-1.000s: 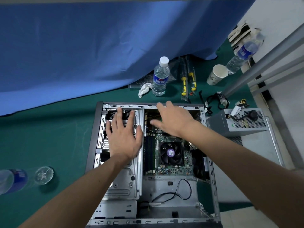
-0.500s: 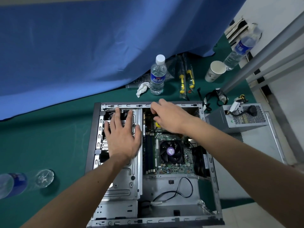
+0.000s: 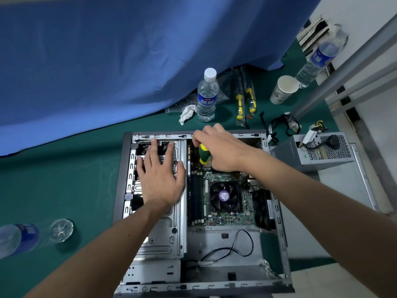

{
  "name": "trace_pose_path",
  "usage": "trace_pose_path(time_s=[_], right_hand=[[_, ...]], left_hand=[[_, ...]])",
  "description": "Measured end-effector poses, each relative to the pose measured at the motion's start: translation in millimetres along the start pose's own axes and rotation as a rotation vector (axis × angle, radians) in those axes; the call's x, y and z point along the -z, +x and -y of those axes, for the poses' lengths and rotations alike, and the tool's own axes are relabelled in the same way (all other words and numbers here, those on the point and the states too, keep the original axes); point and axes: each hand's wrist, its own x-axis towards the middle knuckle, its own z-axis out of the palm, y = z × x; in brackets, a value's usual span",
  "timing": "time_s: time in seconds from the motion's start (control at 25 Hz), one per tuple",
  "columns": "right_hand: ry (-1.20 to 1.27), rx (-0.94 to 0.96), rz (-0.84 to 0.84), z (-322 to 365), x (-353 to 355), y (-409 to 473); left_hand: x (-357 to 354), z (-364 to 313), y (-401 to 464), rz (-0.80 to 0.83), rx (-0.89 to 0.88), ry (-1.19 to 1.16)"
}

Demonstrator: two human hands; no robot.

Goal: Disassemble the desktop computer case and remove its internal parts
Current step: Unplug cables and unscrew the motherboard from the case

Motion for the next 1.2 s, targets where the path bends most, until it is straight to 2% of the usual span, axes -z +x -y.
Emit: trace_pose_path(time_s=[0.2,0.28,0.4,0.52,0.6,0.72,0.76,0.88,0.96,1.08,1.2], right_hand=[[-0.292,-0.195,-0.104,8,-8,3],[-0.199,-0.126,-0.112,7,-6,5],[-0.086,-0.003,0.045,6,2,1],[-0.270,-0.177,-0.039,7,-3,1],[-0.342,-0.166,-0.081,2,-5,3],[-0.087,-0.034,0.016,-5,5,1],[-0.078,-0.036,0.057,-5,5,-1],[-0.233,-0.201,-0.004,-1,-2,2],[-0.176,-0.118,-0.045,-5,-5,4],[-0.074,0.001,0.045,-6,3,-1],[-0.220,-0.159,0.003,-4,-4,-2]], left_hand=[[0,1,0,0.002,-0.003,0.002],[0,1,0,0.004,-0.006,0.000],[-1,1,-1,0.001,-0.001,0.004],[-1,1,0,-0.003,-0.004,0.000],[-2,2,0,-0.003,0.000,0.000],[-2,1,1,0.000,0.001,0.002],[-2,1,1,0.001,0.002,0.002],[-2,1,0,0.000,-0.001,0.008],[-2,1,0,0.000,-0.001,0.001],[-2,1,1,-0.004,0.002,0.003],[-2,1,0,-0.002,-0.004,0.002]])
